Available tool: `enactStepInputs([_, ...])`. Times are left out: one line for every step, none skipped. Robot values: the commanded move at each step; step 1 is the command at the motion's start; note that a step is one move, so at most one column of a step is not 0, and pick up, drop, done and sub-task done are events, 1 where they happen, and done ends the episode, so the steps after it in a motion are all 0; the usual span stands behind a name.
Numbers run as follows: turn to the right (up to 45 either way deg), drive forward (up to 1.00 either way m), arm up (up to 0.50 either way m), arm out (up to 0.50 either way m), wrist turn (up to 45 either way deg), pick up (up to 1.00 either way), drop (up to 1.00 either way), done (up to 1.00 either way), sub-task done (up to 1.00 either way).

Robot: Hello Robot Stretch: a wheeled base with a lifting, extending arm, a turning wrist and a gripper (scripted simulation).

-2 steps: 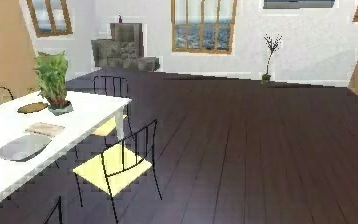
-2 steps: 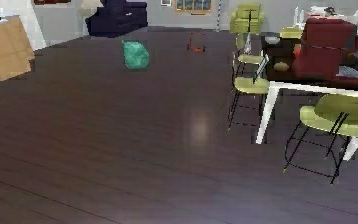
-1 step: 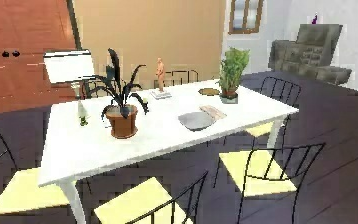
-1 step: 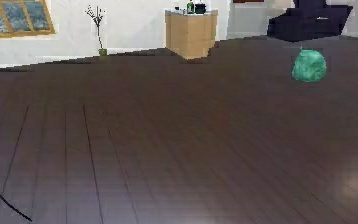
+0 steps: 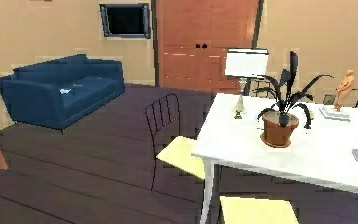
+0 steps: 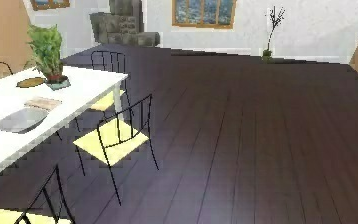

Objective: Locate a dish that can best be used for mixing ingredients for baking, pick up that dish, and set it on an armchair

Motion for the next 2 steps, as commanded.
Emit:
enactStepInputs([-36.0,0.0,0.0,0.0,0.0,0.0,0.0,0.0,0.0])
enactStepInputs([45.0,0.0,0.0,0.0,0.0,0.0,0.0,0.0,0.0])
